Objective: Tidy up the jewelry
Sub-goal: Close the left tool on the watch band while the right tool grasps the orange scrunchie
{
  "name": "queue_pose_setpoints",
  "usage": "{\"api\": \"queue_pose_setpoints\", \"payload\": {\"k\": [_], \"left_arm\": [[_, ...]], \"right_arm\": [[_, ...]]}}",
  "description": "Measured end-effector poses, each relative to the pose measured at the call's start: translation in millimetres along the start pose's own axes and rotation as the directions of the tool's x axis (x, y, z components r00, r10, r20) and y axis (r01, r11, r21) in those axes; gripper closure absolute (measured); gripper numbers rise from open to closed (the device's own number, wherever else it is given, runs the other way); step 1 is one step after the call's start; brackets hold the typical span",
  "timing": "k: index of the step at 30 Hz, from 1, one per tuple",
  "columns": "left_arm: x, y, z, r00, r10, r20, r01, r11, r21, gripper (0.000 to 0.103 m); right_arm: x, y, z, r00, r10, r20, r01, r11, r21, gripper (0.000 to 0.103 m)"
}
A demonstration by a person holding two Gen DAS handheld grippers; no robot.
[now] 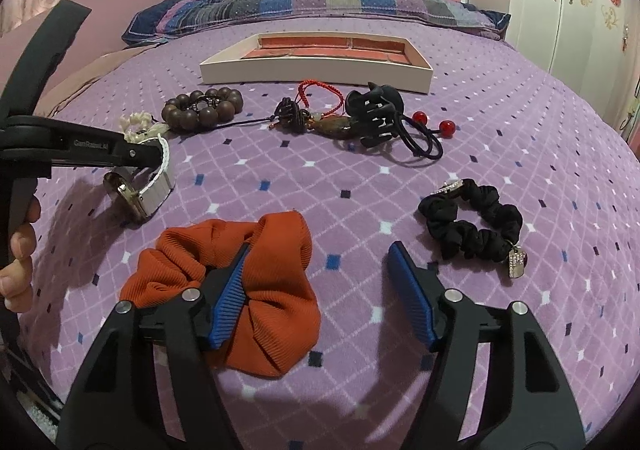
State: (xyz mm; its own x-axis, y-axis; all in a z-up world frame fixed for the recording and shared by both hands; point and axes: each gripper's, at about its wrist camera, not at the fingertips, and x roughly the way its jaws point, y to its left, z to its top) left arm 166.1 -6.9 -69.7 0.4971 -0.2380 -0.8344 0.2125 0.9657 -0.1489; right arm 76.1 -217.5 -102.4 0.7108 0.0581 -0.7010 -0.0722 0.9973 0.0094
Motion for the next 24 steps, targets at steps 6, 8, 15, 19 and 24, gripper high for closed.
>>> {"api": "queue_pose_setpoints", "payload": {"k": [6,8,15,19,24], "left_arm": [[0,-1,-3,1.000,0.016,0.024,-0.016,1.000,-0.003,0.094],[0,-3,-5,0.999,0.032,0.034,-0.032,0.999,0.006,0.095],[-4,-6,-10,0.997,0.056,0.053,-0.057,0.998,0.018,0.098],[-7,-6,-10,0.996,0.061,0.063,-0.063,0.998,0.021,0.098],[-15,-10,-9,0.994,0.062,0.090,-0.065,0.997,0.034,0.098]], "right_arm": [[0,4,-2,1.000,0.016,0.016,-0.016,1.000,-0.010,0.059],[0,5,-2,0.999,0.020,0.026,-0.019,1.000,-0.018,0.072],[0,5,0,0.999,0.030,0.043,-0.028,0.999,-0.029,0.085],[0,1,4,0.998,0.024,0.052,-0.022,0.999,-0.026,0.088],[-1,-9,11,0.998,0.014,0.064,-0.014,1.000,-0.001,0.090]]}}
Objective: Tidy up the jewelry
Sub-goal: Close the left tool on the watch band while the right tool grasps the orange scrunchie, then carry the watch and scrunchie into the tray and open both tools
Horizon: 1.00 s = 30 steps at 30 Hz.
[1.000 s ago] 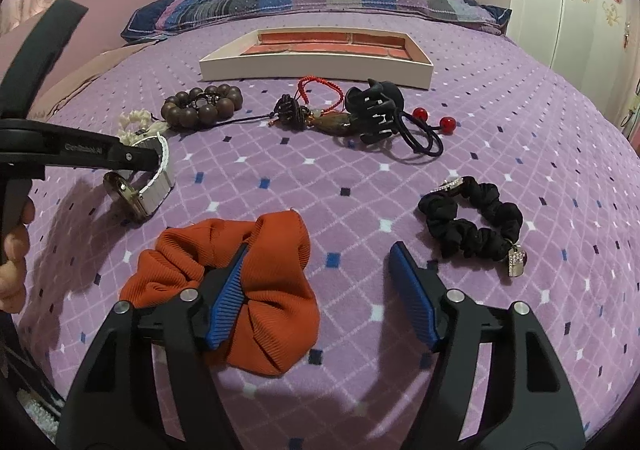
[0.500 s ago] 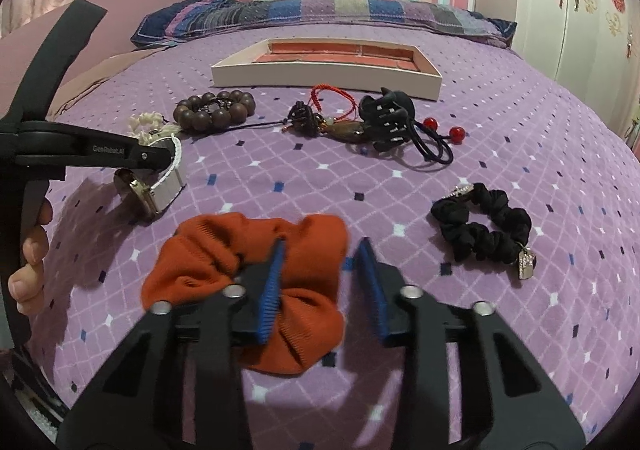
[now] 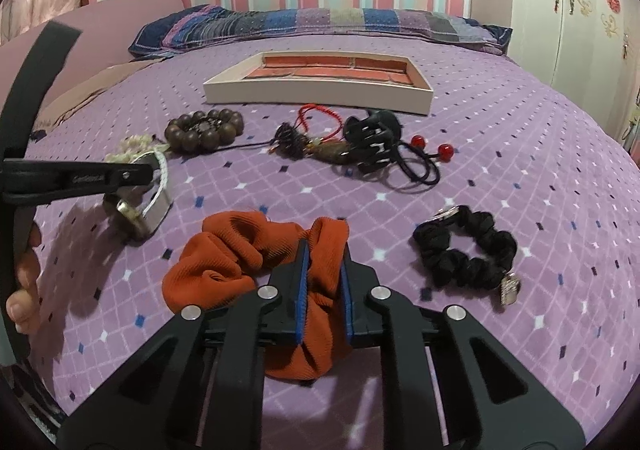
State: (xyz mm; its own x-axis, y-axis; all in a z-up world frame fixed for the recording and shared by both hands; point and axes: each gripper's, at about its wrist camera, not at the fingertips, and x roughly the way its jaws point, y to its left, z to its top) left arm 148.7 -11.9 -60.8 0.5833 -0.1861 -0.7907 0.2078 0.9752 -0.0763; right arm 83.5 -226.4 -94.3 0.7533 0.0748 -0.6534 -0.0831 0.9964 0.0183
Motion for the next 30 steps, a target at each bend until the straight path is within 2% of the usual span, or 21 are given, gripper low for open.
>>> {"api": "queue_pose_setpoints", "payload": {"k": [15,23,30], "left_arm": [[-15,-3,22,0.998,0.004,0.057,-0.003,1.000,-0.003,0.098],[-13,-4,60,0.996,0.005,0.093,-0.004,1.000,-0.002,0.098],[-1,-1,119,0.992,0.001,0.127,0.001,1.000,-0.016,0.098]], "right_arm": [[7,-13,32,0.999,0.007,0.046,-0.008,1.000,0.020,0.091],[13,-22,84,0.992,0.003,0.127,-0.008,0.999,0.038,0.092],[27,-36,147,0.977,-0.033,0.210,0.027,0.999,0.029,0.092]]}}
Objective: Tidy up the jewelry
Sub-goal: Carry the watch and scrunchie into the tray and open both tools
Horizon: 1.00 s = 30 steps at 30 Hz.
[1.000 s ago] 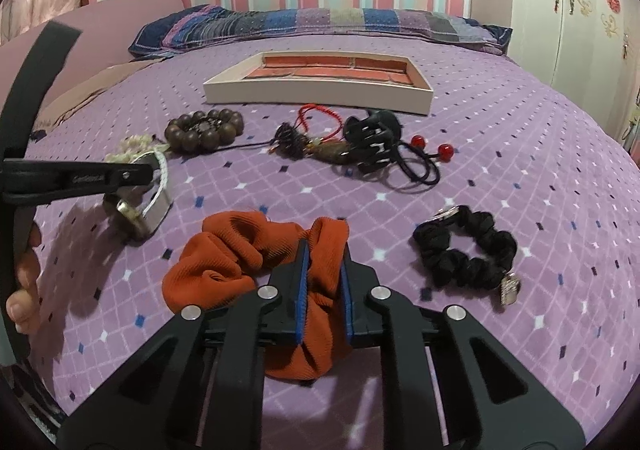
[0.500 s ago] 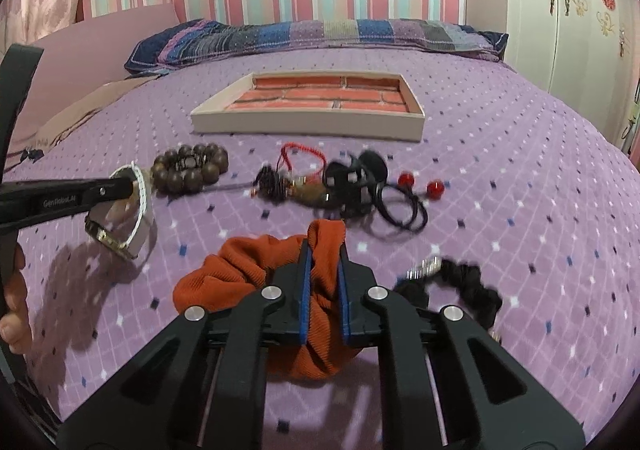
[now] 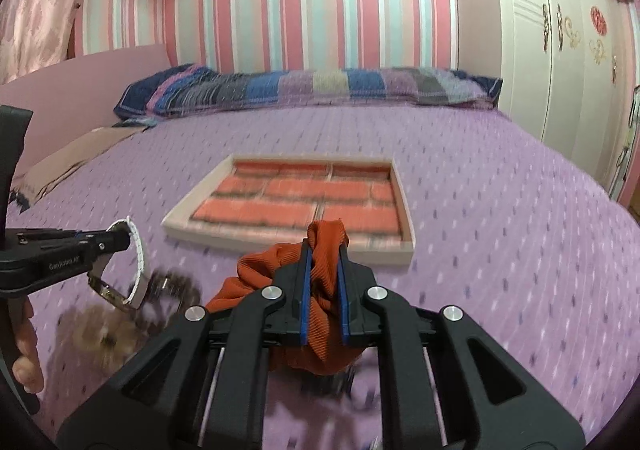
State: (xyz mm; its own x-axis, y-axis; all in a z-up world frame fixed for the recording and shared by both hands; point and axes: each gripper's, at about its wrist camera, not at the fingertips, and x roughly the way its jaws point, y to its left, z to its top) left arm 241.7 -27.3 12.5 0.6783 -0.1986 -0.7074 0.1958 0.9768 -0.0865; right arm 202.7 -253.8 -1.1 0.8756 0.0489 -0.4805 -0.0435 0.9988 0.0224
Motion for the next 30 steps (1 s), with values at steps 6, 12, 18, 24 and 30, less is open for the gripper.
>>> {"api": "queue_pose_setpoints", "payload": {"k": [6,12,18,24,30], "left_arm": [[44,-5,68,0.999,0.039,0.013,-0.039,0.999,0.035,0.098],[113,-7,129,0.996,0.091,-0.011,-0.090,0.994,0.066,0.098],[188,5,164,0.991,0.111,-0.080,-0.108,0.993,0.040,0.098],[253,17,175,0.975,0.126,-0.185,-0.125,0.992,0.018,0.098],[274,19,176,0.966,0.138,-0.219,-0.137,0.990,0.021,0.098]], "right_arm": [[65,-13,47,0.999,-0.052,0.009,0.052,0.999,-0.017,0.092],[151,-31,88,0.994,-0.097,-0.042,0.096,0.995,-0.019,0.092],[223,-38,115,0.987,-0.138,-0.078,0.134,0.989,-0.063,0.092],[284,-48,115,0.965,-0.165,-0.204,0.154,0.986,-0.066,0.092],[312,-53,114,0.931,-0.214,-0.294,0.193,0.976,-0.099,0.092]]}}
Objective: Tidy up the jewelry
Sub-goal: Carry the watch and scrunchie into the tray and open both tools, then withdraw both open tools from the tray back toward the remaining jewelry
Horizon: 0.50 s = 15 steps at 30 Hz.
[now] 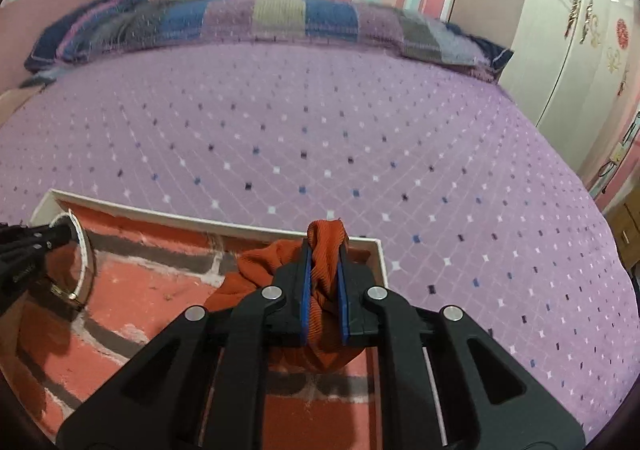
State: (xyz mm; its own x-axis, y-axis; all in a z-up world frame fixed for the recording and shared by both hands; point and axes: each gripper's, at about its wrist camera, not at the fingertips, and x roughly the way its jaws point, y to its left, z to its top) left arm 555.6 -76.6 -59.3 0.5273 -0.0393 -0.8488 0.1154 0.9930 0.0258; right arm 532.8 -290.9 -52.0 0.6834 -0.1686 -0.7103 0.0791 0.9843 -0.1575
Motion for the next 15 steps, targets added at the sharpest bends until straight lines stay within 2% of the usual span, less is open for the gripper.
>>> {"api": "queue_pose_setpoints", "payload": {"k": [4,6,9,10,11,12,13,14,15], "left_arm": [[0,-2,1,1.000,0.013,-0.004,-0.013,1.000,0.018,0.096],[-1,-4,0,1.000,0.008,-0.014,-0.008,1.000,0.025,0.094],[-5,-6,0,1.000,-0.002,-0.017,0.002,1.000,0.031,0.090],[-8,-5,0,1.000,0.000,-0.009,0.000,1.000,0.028,0.085],[-11,-5,-1,1.000,0.000,-0.004,0.000,1.000,0.028,0.073],[-15,-5,-1,1.000,-0.002,0.003,0.002,1.000,0.029,0.066],[-21,-6,-2,1.000,0.001,0.018,-0.001,0.999,0.034,0.052],[-25,-6,-2,0.999,0.005,0.032,-0.006,0.999,0.038,0.048],[-32,-6,-4,0.999,0.005,0.046,-0.007,0.999,0.042,0.048]], "right_arm": [[21,2,-3,0.996,-0.006,-0.093,0.005,1.000,-0.014,0.090],[26,1,-4,0.993,0.004,-0.116,-0.005,1.000,-0.002,0.081],[29,-4,-4,0.992,0.031,-0.123,-0.027,0.999,0.031,0.059],[26,-4,-5,0.992,0.045,-0.121,-0.041,0.998,0.038,0.053],[25,-5,-5,0.991,0.052,-0.120,-0.048,0.998,0.040,0.046],[23,-6,-4,0.991,0.058,-0.117,-0.053,0.998,0.039,0.042],[19,-7,-3,0.993,0.060,-0.107,-0.057,0.998,0.034,0.036],[16,-8,-3,0.994,0.059,-0.097,-0.056,0.998,0.029,0.033],[11,-8,-3,0.994,0.061,-0.087,-0.059,0.998,0.027,0.031]]}}
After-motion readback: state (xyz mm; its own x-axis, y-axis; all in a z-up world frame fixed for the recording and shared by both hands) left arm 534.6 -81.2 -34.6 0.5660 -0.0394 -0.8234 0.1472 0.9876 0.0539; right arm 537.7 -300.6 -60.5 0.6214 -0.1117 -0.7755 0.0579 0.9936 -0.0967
